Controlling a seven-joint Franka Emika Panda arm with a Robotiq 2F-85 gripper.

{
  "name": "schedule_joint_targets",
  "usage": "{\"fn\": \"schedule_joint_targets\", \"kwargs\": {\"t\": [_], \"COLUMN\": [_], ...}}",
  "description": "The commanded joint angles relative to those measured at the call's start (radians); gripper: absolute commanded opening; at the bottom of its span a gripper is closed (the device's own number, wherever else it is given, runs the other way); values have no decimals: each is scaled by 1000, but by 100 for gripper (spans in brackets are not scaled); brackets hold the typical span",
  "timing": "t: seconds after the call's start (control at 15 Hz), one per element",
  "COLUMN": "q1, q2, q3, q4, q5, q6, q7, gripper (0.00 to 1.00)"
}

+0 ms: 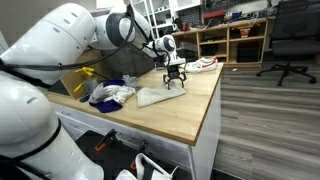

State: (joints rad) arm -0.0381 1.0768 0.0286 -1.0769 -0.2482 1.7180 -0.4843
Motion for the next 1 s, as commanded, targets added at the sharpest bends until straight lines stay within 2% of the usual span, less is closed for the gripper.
{"fn": "schedule_joint_targets", "kwargs": {"t": [0.0, 0.07, 0.13, 0.2, 0.8, 0.87, 0.93], "q1": [4, 3, 2, 2, 6, 3, 2], "q2": [48, 56, 62, 66, 45, 29, 17], "q3": [2, 4, 5, 6, 19, 23, 22], "q4": [101, 113, 124, 131, 143, 128, 120], "q5": [10, 12, 14, 15, 39, 31, 30], "q6": [-68, -75, -85, -93, -165, -160, -152], "q7": [-31, -34, -35, -36, -33, -22, -17], "gripper": [100, 100, 75, 74, 5, 1, 0]}}
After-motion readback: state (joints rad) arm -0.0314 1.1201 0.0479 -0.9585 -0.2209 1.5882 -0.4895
